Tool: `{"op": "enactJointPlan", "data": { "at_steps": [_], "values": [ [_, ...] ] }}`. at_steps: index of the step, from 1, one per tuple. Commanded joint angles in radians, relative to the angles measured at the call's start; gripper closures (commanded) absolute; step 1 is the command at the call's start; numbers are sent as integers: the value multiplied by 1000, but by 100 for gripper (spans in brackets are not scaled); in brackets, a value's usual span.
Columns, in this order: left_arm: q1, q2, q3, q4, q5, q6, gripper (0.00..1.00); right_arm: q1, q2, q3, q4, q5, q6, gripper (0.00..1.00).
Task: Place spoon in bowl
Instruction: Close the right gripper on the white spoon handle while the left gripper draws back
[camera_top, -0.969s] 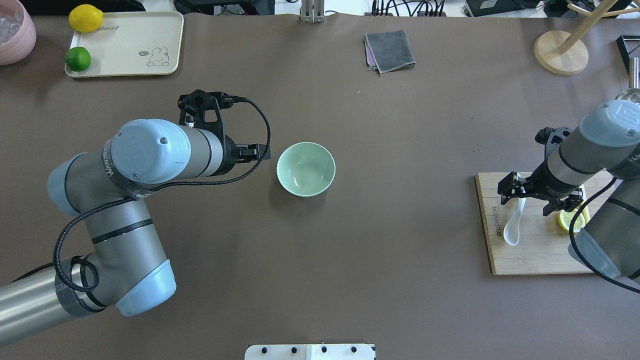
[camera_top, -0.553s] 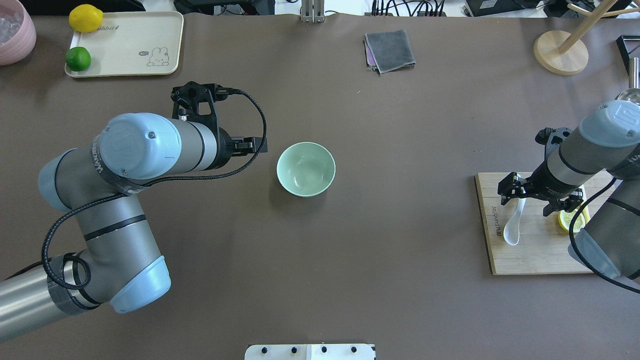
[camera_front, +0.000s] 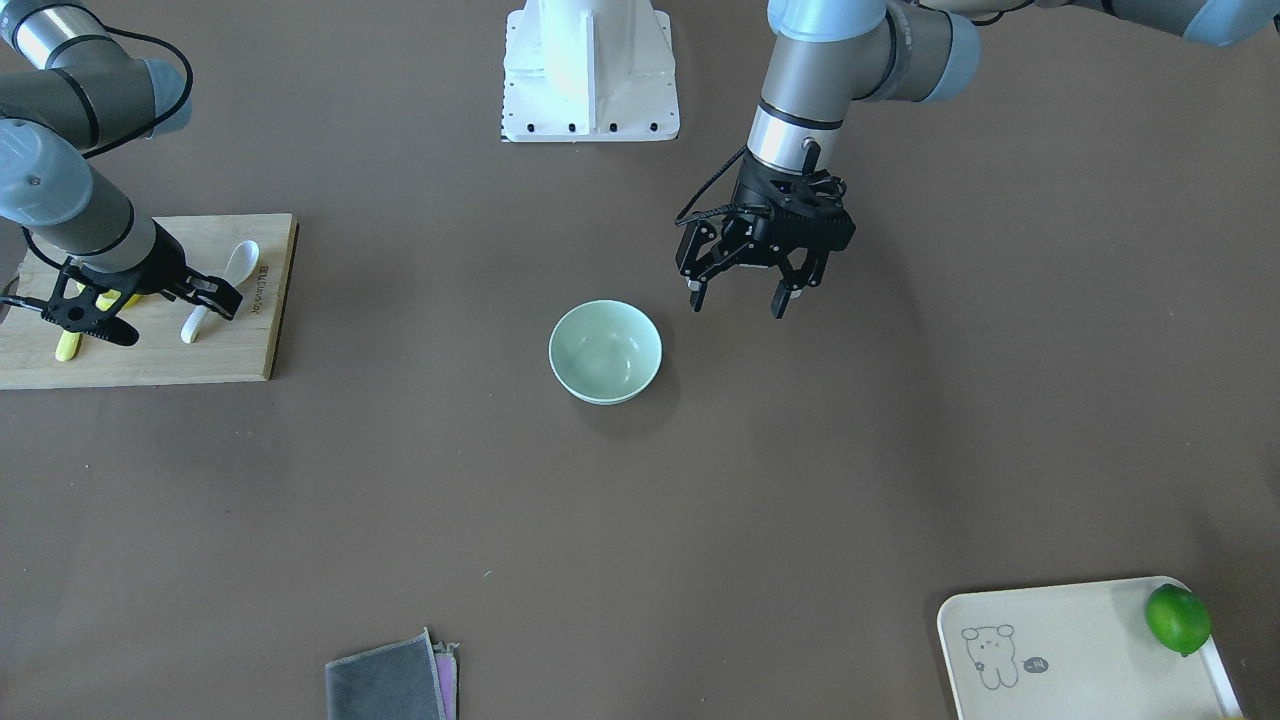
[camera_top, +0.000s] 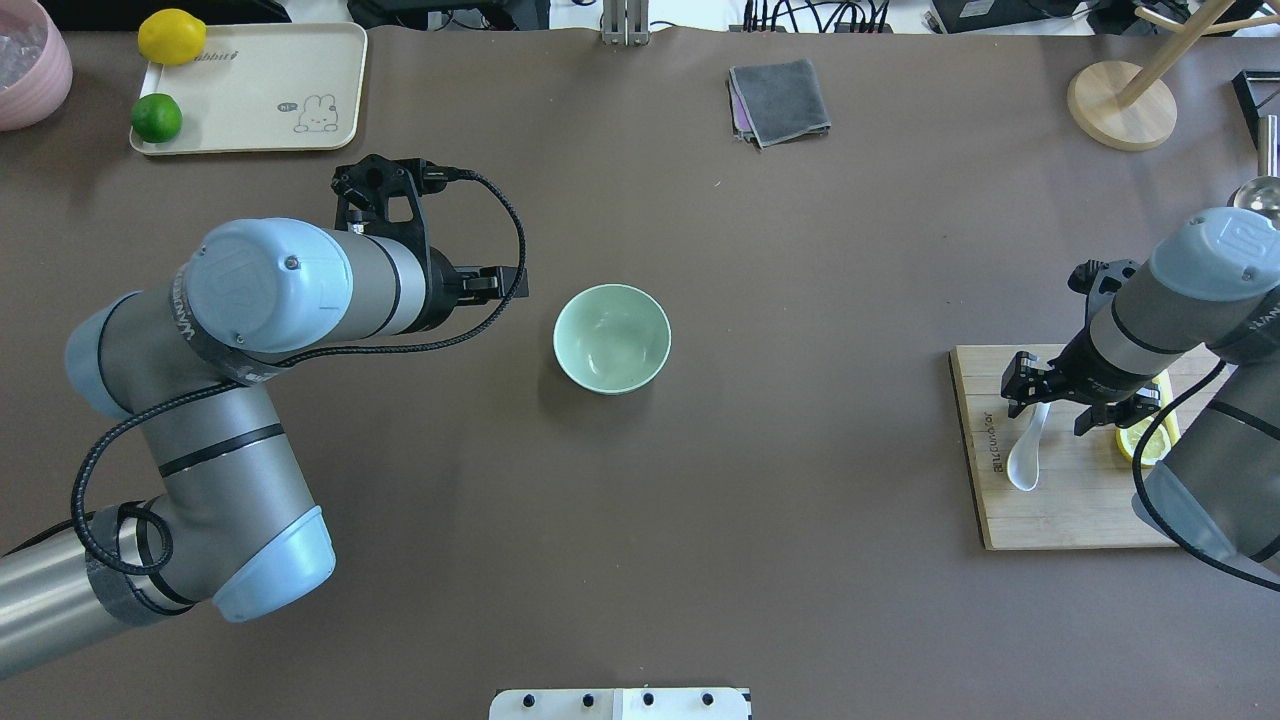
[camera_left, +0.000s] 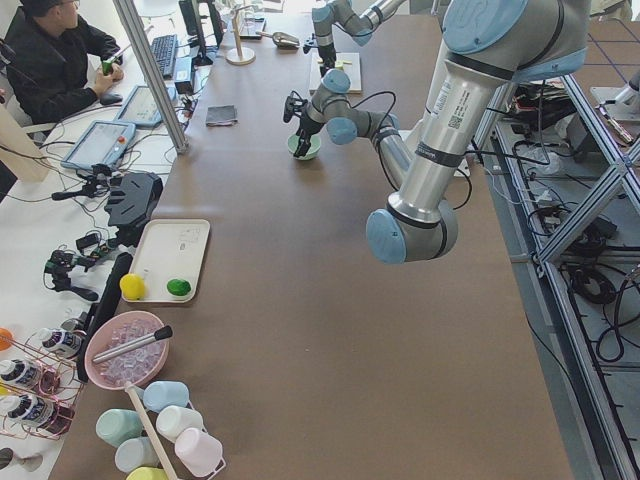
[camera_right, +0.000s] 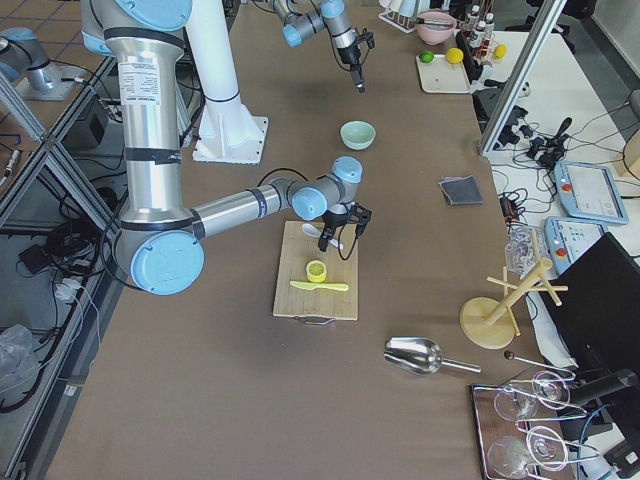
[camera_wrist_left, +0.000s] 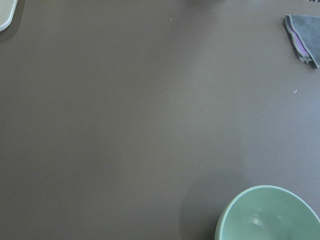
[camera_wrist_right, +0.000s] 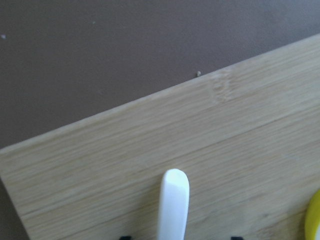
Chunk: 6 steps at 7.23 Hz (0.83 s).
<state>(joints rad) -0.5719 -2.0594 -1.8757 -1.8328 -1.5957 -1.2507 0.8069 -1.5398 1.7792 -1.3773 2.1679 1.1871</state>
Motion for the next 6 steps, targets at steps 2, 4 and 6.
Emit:
{"op": "enactJointPlan", "data": {
  "at_steps": [2, 4, 6],
  "values": [
    [-3, 2, -3, 1, -1, -1, 2, -2, 3, 9, 0, 10, 5, 100],
    [-9, 8, -6, 1, -1, -1, 2, 0, 9, 19, 0, 12, 5, 100],
    [-9, 18, -5, 0, -1, -1, 2, 17, 10, 64, -3, 29, 5, 100]
  ]
}}
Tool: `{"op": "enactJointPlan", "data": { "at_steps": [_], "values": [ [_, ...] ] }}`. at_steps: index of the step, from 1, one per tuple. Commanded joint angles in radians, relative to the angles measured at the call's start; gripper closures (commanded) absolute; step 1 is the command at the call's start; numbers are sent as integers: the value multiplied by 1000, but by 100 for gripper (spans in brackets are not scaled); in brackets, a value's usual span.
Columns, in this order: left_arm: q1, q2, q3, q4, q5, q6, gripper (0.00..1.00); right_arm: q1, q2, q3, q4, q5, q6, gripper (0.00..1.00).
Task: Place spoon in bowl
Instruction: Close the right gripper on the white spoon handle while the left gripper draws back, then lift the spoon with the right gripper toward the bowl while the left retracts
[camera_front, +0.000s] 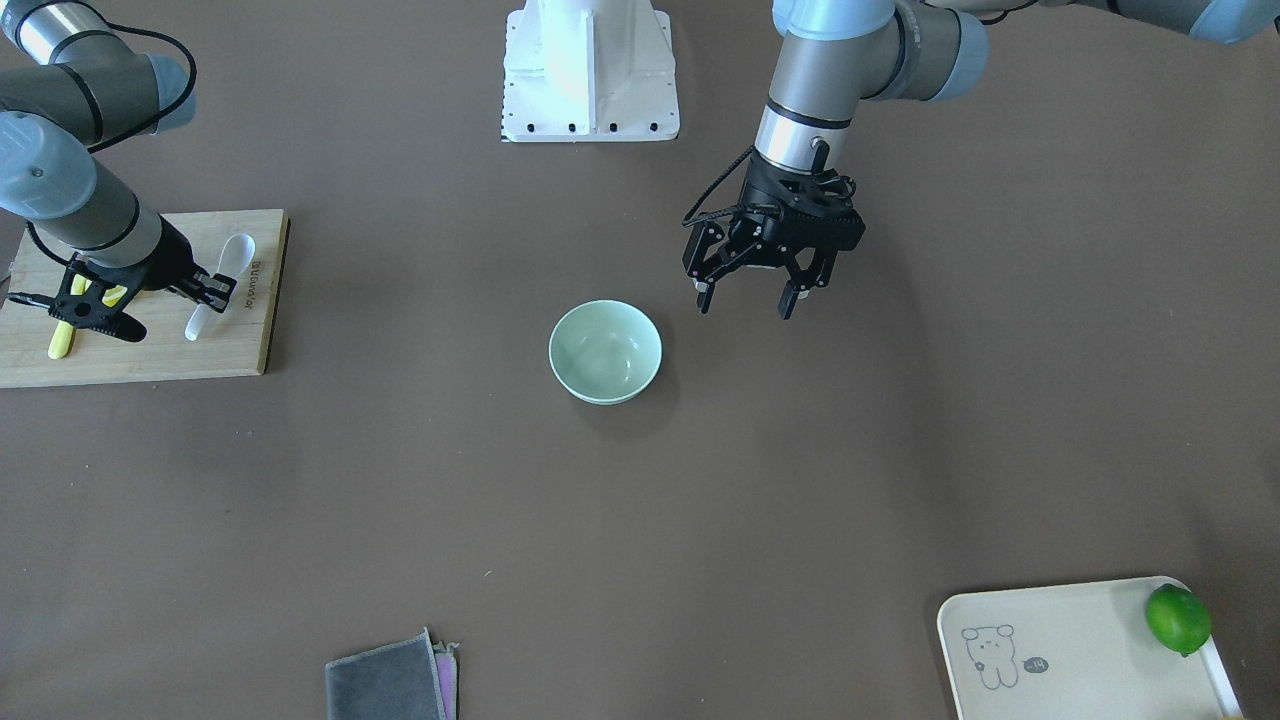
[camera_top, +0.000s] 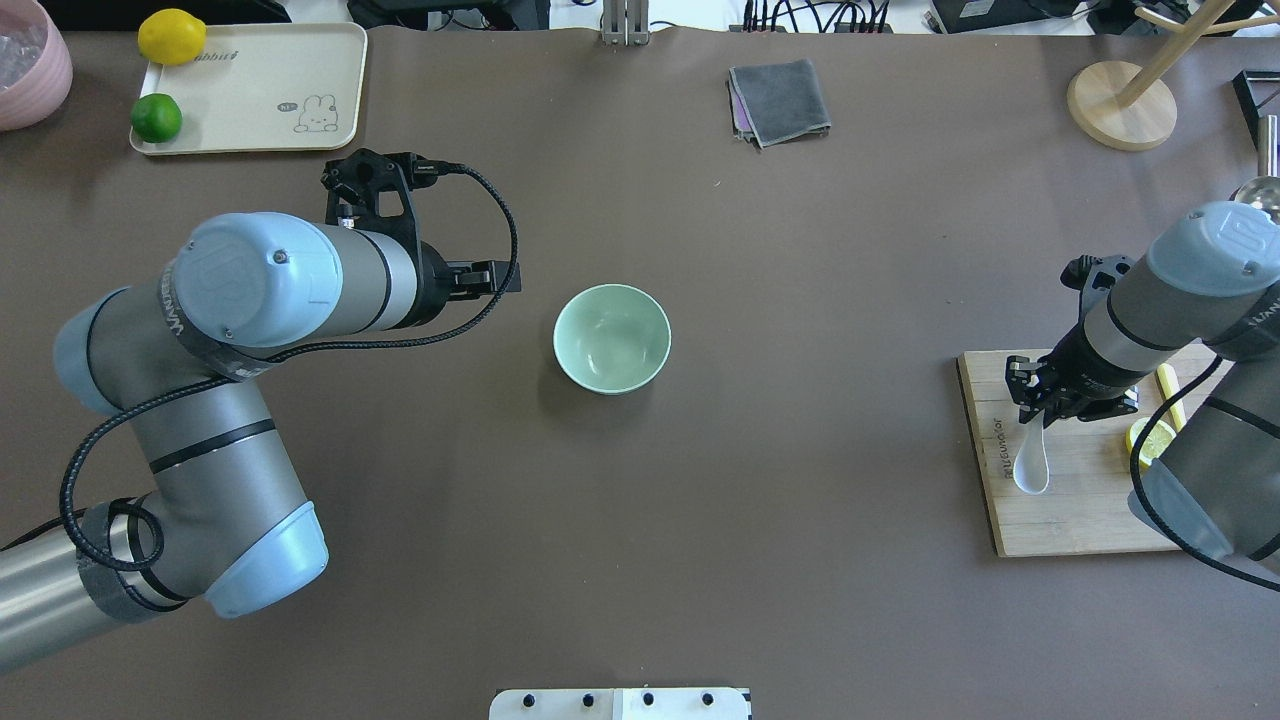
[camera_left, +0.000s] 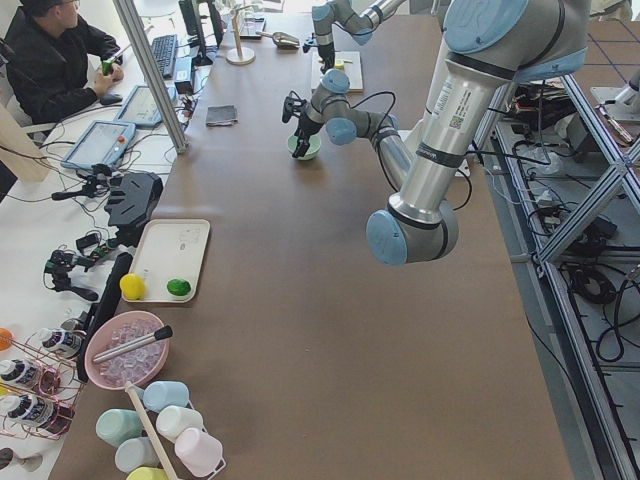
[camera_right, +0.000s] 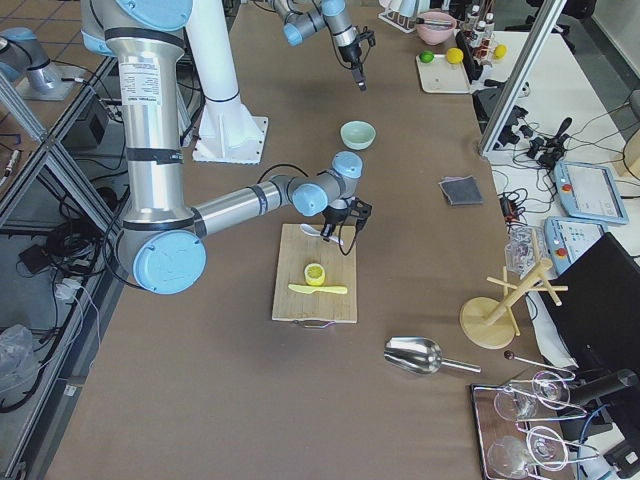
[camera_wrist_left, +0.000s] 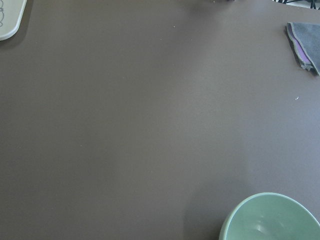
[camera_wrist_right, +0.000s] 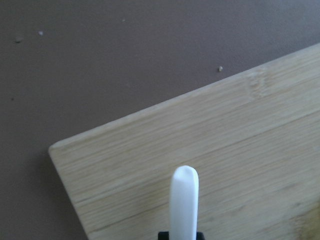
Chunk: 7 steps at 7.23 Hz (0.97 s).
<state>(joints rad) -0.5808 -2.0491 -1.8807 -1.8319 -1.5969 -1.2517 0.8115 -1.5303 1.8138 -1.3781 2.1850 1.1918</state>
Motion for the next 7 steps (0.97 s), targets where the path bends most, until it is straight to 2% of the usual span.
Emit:
{"op": "enactJointPlan", "data": {
  "at_steps": [1, 3, 4, 6, 7],
  "values": [
    [-10, 7, -1, -4, -2, 0, 2, 26, 1, 53, -2, 22, -1, 100],
    [-63, 13, 11, -4, -12, 6, 2, 31, 22, 97, 1, 16, -3, 100],
    [-115, 58, 3, -3, -76, 122, 2, 34, 73, 99, -5, 15, -1, 100],
    [-331, 157, 5, 11, -388, 379, 2, 37, 160, 94, -10, 7, -1, 100],
    [-420, 206, 8, 11, -466, 510, 2, 37, 195, 98, -10, 6, -3, 100]
  ]
}}
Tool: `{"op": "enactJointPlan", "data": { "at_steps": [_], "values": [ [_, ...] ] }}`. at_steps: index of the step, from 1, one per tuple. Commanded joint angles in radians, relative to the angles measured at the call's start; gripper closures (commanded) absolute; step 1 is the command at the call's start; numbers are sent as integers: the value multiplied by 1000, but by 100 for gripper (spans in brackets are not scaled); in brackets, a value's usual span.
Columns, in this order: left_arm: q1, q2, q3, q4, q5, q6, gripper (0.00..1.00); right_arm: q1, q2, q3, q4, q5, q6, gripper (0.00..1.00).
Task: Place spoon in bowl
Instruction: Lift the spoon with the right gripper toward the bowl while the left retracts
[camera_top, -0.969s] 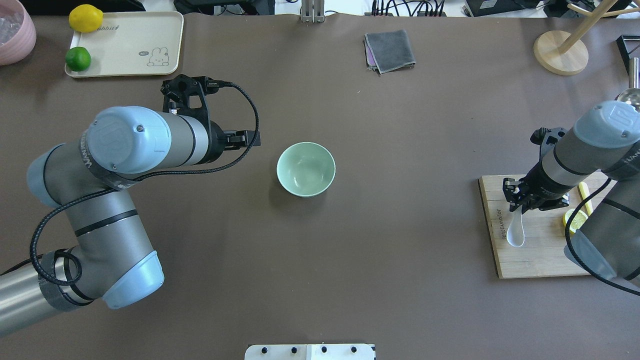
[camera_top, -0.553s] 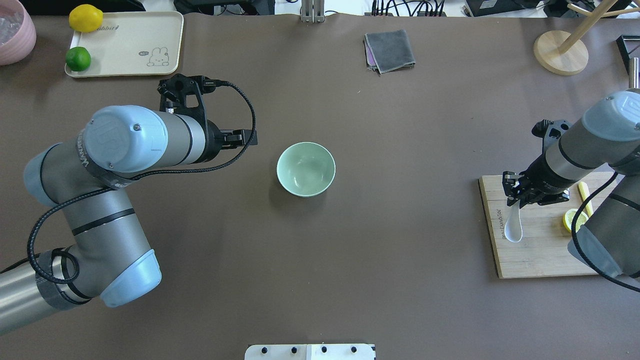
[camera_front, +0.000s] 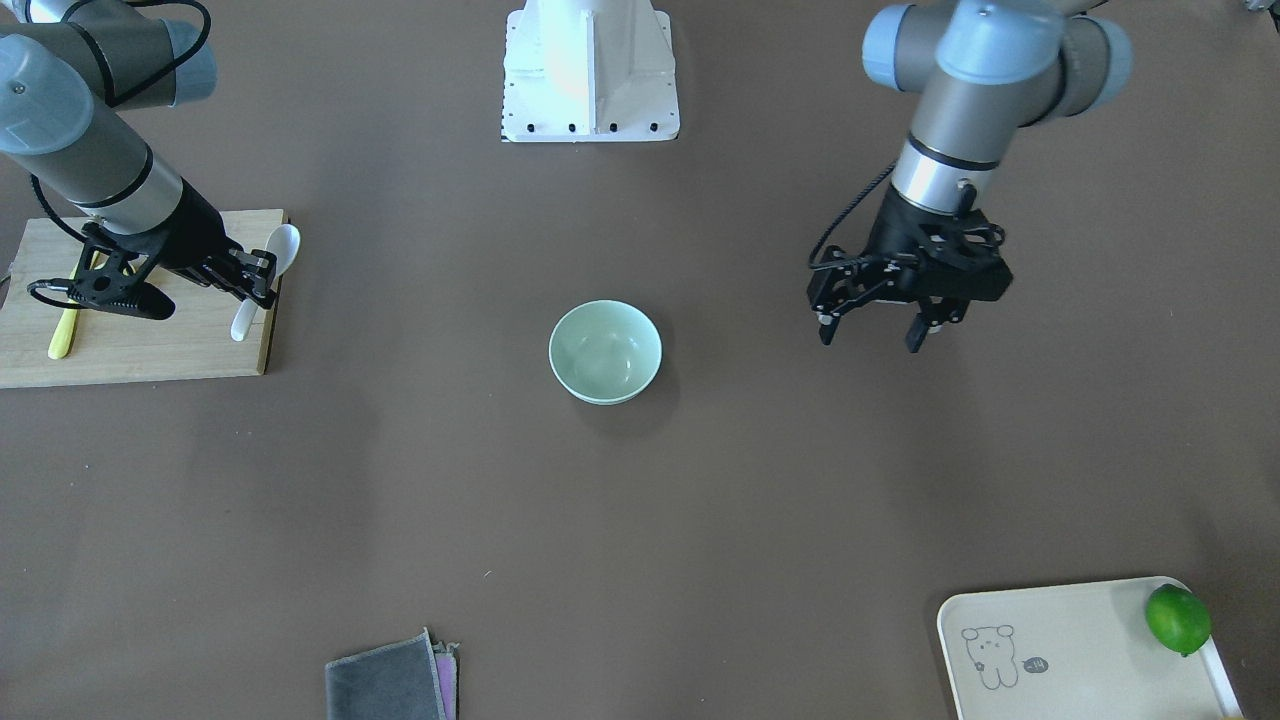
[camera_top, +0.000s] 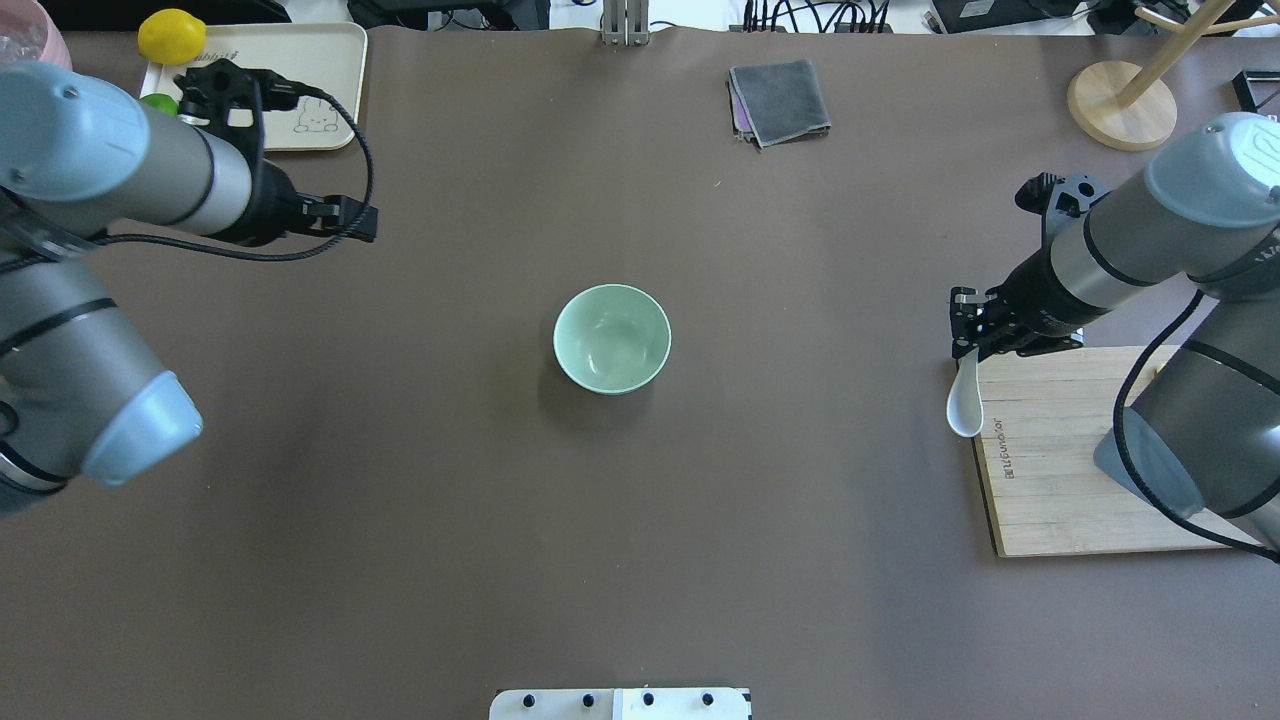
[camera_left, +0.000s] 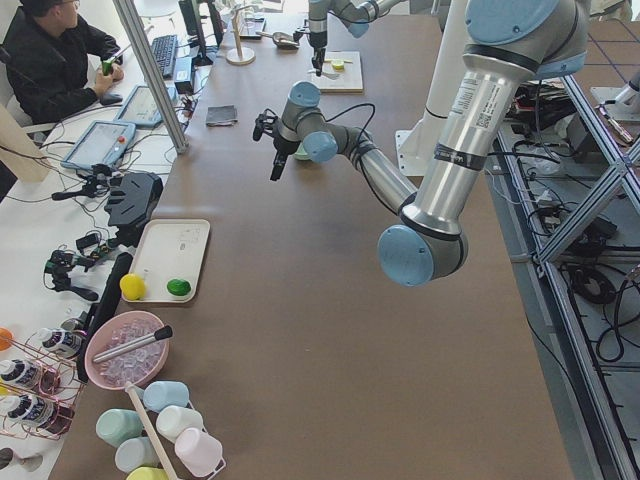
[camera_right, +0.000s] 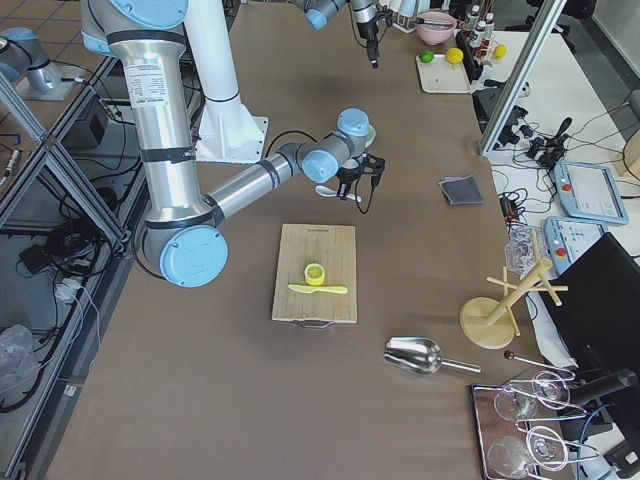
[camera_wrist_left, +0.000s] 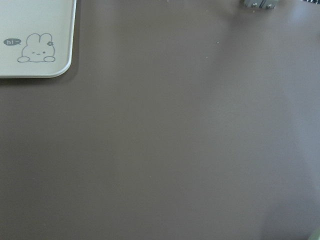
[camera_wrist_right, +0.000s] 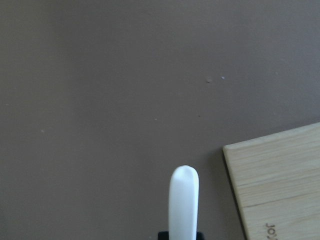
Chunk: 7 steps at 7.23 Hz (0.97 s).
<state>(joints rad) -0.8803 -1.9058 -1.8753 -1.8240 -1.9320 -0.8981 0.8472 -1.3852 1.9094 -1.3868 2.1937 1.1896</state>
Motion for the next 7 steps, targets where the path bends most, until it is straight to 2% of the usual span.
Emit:
{"op": "enactJointPlan", "data": {
  "at_steps": [1, 3, 4, 5, 6, 7],
  "values": [
    [-213, 121, 7, 9, -172, 309, 2, 0, 96, 0, 0, -15, -1, 100],
    [-374, 218, 10, 69, -200, 611, 2, -34, 188, -1, 0, -75, -1, 100],
    [-441, 261, 11, 71, -202, 708, 2, -84, 254, -16, -1, -144, 1, 100],
    [-488, 292, 12, 72, -203, 761, 2, -133, 328, -60, -1, -219, 2, 100],
    [-524, 313, 13, 72, -238, 795, 2, -179, 385, -113, 9, -259, 1, 100],
    [-570, 330, 13, 69, -263, 824, 2, -226, 438, -143, 11, -340, 1, 100]
  ]
}}
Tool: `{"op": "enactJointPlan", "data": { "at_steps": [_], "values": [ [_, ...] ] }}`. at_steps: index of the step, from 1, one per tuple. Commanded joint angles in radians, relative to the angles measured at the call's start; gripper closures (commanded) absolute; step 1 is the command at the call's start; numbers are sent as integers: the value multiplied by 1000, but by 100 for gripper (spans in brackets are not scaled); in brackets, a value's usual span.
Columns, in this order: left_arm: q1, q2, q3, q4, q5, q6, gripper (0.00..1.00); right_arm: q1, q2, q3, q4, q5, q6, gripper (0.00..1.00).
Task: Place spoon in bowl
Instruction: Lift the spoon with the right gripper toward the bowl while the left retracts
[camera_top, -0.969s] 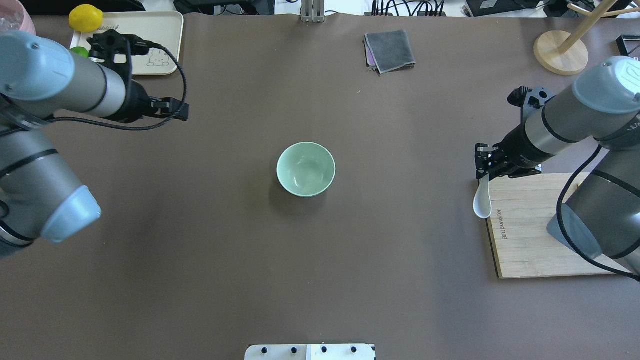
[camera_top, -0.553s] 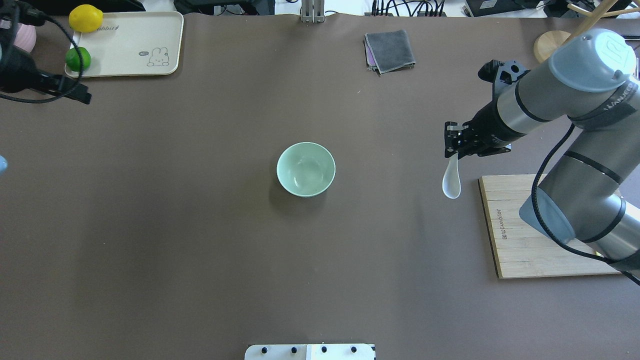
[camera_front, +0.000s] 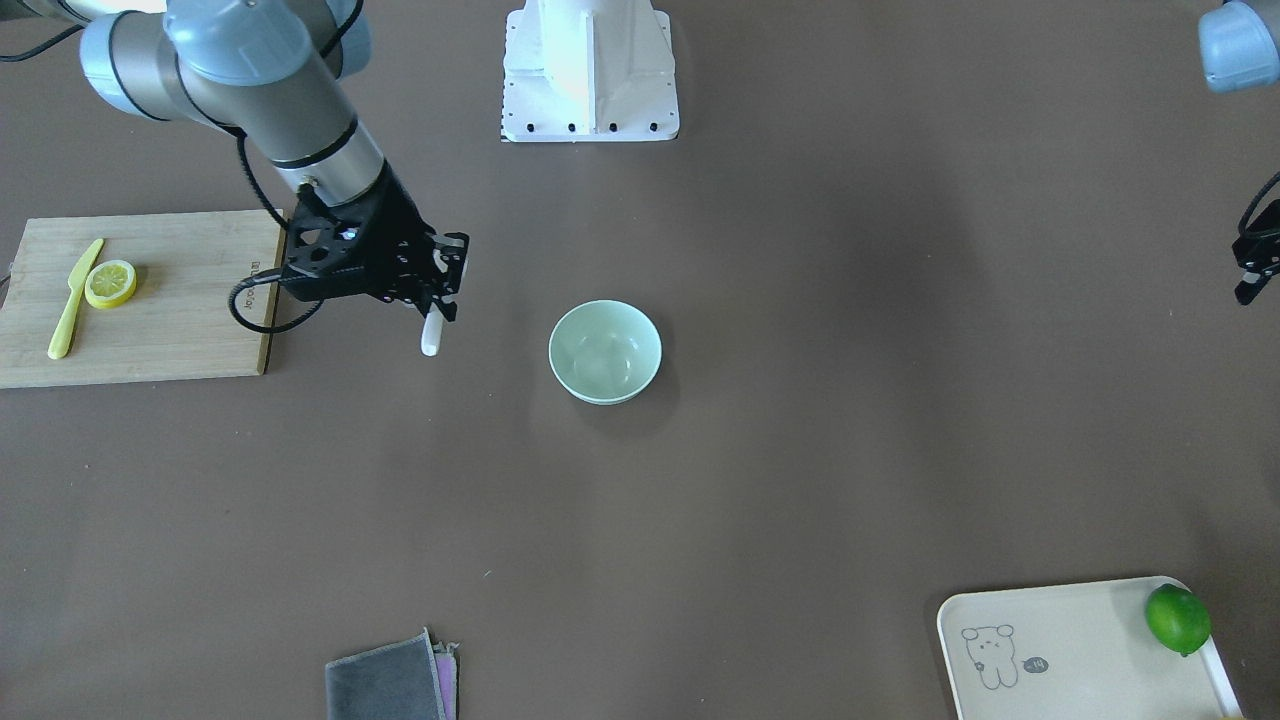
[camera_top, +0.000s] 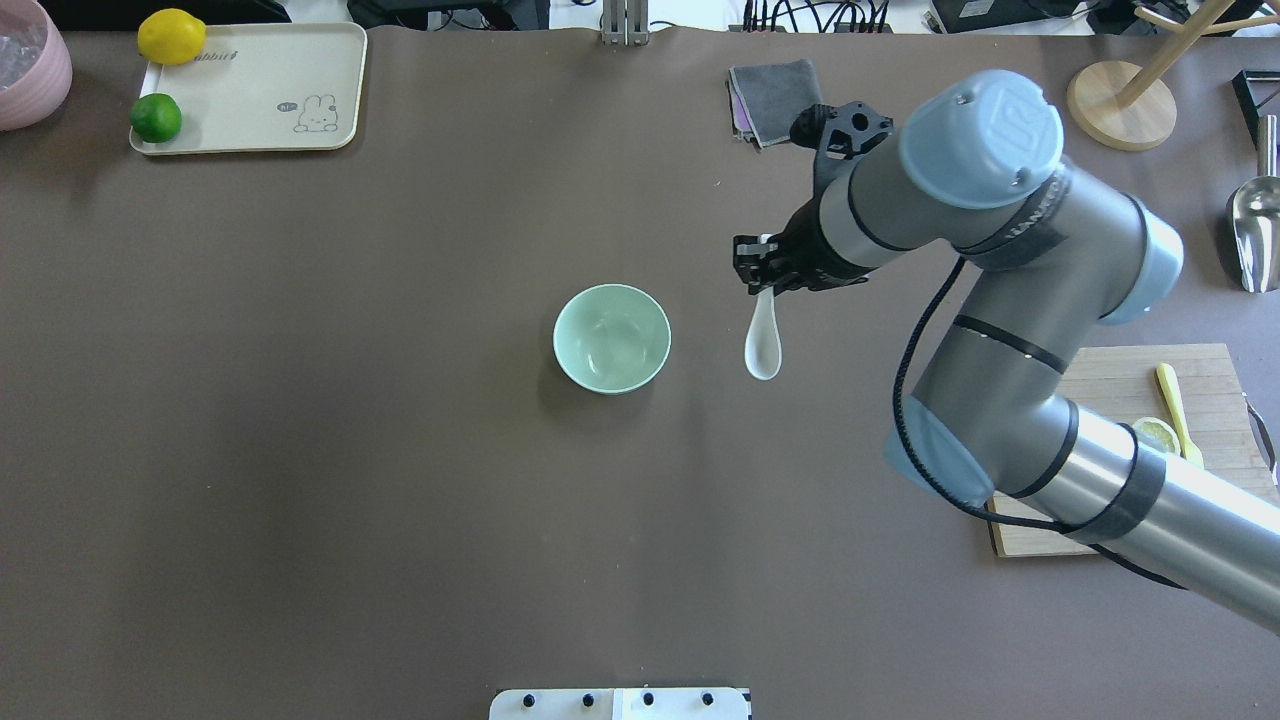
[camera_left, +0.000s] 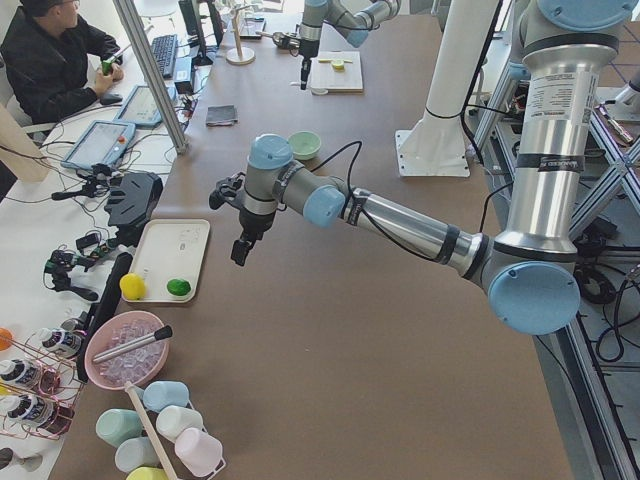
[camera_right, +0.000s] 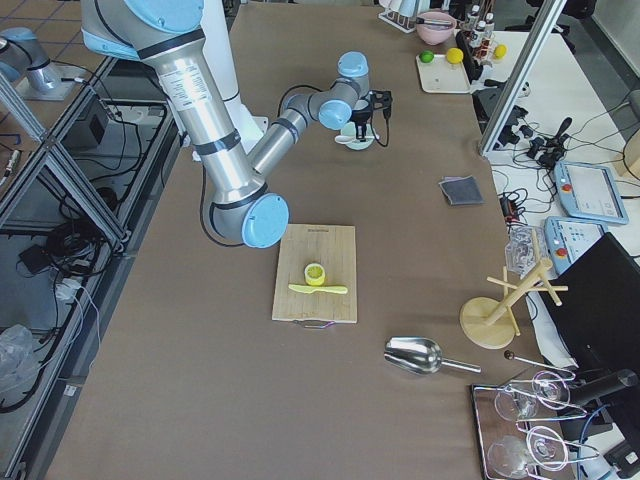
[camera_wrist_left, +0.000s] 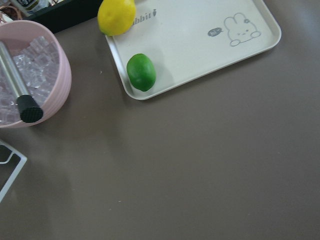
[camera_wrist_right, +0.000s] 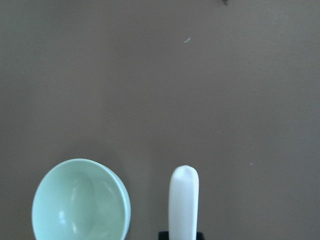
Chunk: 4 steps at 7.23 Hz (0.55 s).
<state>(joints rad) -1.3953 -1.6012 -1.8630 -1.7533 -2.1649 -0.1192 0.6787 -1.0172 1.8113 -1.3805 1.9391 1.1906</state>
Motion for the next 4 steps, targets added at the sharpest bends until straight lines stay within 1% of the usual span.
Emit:
{"op": "enactJointPlan", "data": {
  "at_steps": [1, 2, 3, 4],
  "values": [
    [-112, 40, 5, 17, -58, 117, 2, -74, 145, -102, 6, -126, 29, 100],
    [-143, 44, 1, 50, -62, 177, 2, -77, 196, -209, 82, -153, 35, 100],
    [-146, 46, 4, 55, -62, 187, 2, -79, 204, -324, 262, -196, 56, 100],
    [-145, 44, 14, 55, -62, 187, 2, -80, 251, -411, 312, -216, 78, 100]
  ]
}}
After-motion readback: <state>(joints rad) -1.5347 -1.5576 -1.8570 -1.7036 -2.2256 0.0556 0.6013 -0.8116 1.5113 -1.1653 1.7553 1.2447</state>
